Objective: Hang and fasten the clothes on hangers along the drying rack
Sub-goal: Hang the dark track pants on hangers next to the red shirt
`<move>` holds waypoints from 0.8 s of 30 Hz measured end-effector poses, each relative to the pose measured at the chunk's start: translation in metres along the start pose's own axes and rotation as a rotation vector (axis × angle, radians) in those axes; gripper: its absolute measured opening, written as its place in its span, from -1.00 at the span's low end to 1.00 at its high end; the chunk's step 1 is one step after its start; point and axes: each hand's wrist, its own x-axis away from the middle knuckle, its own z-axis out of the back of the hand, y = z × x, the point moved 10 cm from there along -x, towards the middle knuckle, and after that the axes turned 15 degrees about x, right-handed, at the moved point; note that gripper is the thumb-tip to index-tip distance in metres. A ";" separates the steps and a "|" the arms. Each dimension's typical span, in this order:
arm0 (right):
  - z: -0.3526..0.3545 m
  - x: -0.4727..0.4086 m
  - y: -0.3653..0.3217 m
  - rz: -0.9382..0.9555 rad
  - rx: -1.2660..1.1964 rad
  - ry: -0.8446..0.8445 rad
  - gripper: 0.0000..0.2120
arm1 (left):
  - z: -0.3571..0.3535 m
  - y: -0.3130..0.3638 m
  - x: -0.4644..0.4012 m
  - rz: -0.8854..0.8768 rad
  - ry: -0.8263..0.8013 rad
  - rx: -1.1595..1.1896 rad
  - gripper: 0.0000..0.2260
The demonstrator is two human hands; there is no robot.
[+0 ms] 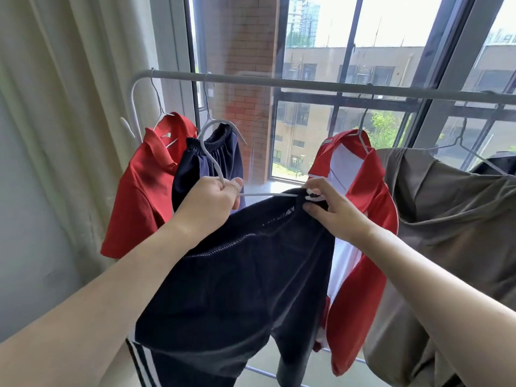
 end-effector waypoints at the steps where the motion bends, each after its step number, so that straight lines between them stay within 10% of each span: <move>1: -0.004 0.000 0.000 -0.006 0.062 -0.067 -0.73 | -0.003 0.004 0.002 -0.023 -0.021 -0.021 -0.56; 8: -0.028 -0.010 -0.003 -0.077 0.305 -0.409 -0.83 | -0.018 0.013 0.001 -0.159 -0.126 -0.197 -0.54; 16: -0.002 -0.014 0.005 -0.037 0.474 -0.266 -0.67 | -0.010 0.019 -0.009 -0.213 -0.073 -0.153 -0.53; 24: -0.011 -0.024 -0.001 -0.204 0.112 -0.326 -0.75 | -0.026 0.007 -0.016 -0.126 -0.137 -0.162 -0.56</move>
